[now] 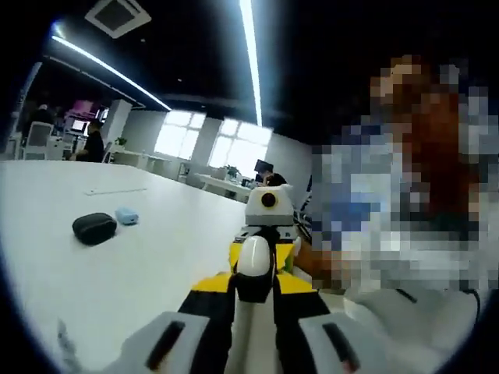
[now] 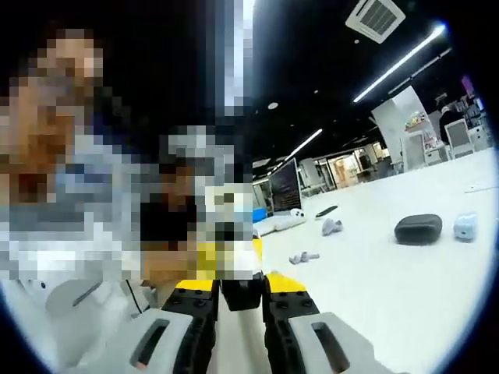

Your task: Pick up the earbuds from the table and place the earbuds into the earbud case

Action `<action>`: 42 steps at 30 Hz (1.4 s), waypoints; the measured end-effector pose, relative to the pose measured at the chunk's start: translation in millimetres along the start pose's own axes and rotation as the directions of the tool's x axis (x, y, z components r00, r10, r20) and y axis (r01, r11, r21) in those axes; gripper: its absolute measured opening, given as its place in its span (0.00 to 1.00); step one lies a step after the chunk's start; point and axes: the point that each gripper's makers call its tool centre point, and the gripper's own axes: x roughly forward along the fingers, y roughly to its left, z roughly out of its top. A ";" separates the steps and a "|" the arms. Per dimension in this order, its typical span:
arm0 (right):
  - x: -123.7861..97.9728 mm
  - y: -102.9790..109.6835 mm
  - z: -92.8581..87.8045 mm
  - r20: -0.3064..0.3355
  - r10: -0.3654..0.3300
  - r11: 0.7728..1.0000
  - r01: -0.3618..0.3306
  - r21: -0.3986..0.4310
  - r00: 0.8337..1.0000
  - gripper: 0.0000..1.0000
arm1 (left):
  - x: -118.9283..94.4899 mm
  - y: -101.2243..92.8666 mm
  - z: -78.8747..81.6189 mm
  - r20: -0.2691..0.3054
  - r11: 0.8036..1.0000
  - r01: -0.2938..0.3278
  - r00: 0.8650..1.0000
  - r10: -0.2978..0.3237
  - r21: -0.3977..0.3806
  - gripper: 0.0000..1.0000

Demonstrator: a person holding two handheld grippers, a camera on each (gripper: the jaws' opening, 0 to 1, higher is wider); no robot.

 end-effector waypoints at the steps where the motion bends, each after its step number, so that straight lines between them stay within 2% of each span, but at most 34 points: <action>1: 0.2 0.6 1.3 0.003 0.006 1.000 -0.006 0.013 1.000 0.20 | -0.5 -0.9 0.0 0.002 1.000 0.002 1.000 -0.002 -0.006 0.21; 3: 2.4 -0.2 4.4 -0.002 0.010 0.999 -0.010 0.036 1.000 0.20 | -2.4 -0.5 1.6 0.010 1.000 -0.001 1.000 0.001 -0.020 0.21; 5: 5.4 -2.0 11.1 0.002 0.011 0.999 -0.011 0.040 1.000 0.19 | -5.5 3.7 10.3 0.050 0.999 -0.034 0.998 0.034 0.008 0.22; 7: 9.5 -8.1 19.9 -0.003 0.005 0.998 -0.004 0.061 1.000 0.19 | -11.1 4.9 19.3 0.091 0.998 -0.061 0.994 0.058 0.031 0.31; 9: 13.2 -18.4 27.1 -0.014 -0.016 0.993 0.018 0.119 1.000 0.19 | -23.5 9.3 28.6 0.142 0.992 -0.115 0.984 0.107 0.049 0.37; 11: 18.4 -30.9 33.6 -0.026 -0.031 0.985 0.035 0.169 0.999 0.19 | -37.4 16.7 30.2 0.158 0.982 -0.173 0.974 0.159 0.078 0.37; 13: 25.2 -44.6 37.9 -0.049 -0.052 0.978 0.060 0.198 0.997 0.19 | -49.5 19.2 31.8 0.187 0.977 -0.199 0.965 0.182 0.080 0.36; 14: 29.2 -50.7 40.2 -0.056 -0.054 0.975 0.065 0.212 0.997 0.19 | -56.8 23.7 34.2 0.210 0.971 -0.229 0.955 0.210 0.072 0.37; 17: 44.0 -65.3 40.6 -0.091 -0.027 0.951 0.054 0.305 0.995 0.20 | -82.7 42.8 35.4 0.242 0.925 -0.364 0.912 0.331 0.107 0.33; 19: 51.1 -76.0 42.5 -0.101 -0.023 0.945 0.055 0.324 0.995 0.20 | -99.9 44.2 36.4 0.265 0.908 -0.406 0.891 0.368 0.105 0.33; 20: 54.2 -84.0 44.4 -0.105 -0.036 0.938 0.070 0.339 0.994 0.20 | -108.1 46.3 37.0 0.269 0.891 -0.437 0.879 0.394 0.123 0.34; 21: 57.5 -91.0 47.1 -0.108 -0.040 0.935 0.076 0.347 0.993 0.20 | -114.9 47.6 36.3 0.263 0.874 -0.463 0.870 0.418 0.144 0.35; 23: 63.5 -105.6 52.3 -0.112 -0.053 0.922 0.092 0.375 0.992 0.20 | -123.2 47.8 35.2 0.255 0.854 -0.496 0.856 0.450 0.159 0.37; 26: 73.3 -132.6 54.7 -0.138 -0.101 0.909 0.148 0.389 0.985 0.20 | -136.3 53.0 24.6 0.184 0.807 -0.560 0.827 0.532 0.187 0.38; 29: 80.8 -155.8 52.0 -0.172 -0.156 0.899 0.211 0.382 0.973 0.20 | -139.9 49.1 23.4 0.180 0.793 -0.579 0.814 0.552 0.187 0.43; 30: 82.6 -164.8 50.9 -0.178 -0.180 0.892 0.237 0.385 0.967 0.20 | -141.5 49.1 21.3 0.168 0.781 -0.591 0.807 0.566 0.205 0.43; 31: 84.4 -172.8 49.2 -0.187 -0.201 0.882 0.261 0.392 0.961 0.20 | -143.8 49.8 18.7 0.153 0.759 -0.606 0.795 0.587 0.237 0.43; 32: 86.6 -179.3 48.0 -0.195 -0.213 0.879 0.275 0.390 0.957 0.20 | -143.2 48.8 16.3 0.142 0.755 -0.608 0.793 0.592 0.247 0.43; 35: 93.1 -197.6 44.2 -0.217 -0.252 0.860 0.321 0.397 0.943 0.20 | -138.8 45.8 9.2 0.119 0.772 -0.589 0.807 0.579 0.239 0.45; 37: 96.4 -206.7 42.3 -0.226 -0.262 0.843 0.337 0.420 0.938 0.20 | -136.9 46.6 3.8 0.099 0.777 -0.583 0.810 0.578 0.238 0.48; 42: 106.3 -222.7 32.3 -0.275 -0.264 0.828 0.363 0.426 0.925 0.20 | -138.1 46.0 1.2 0.084 0.775 -0.582 0.809 0.581 0.247 0.48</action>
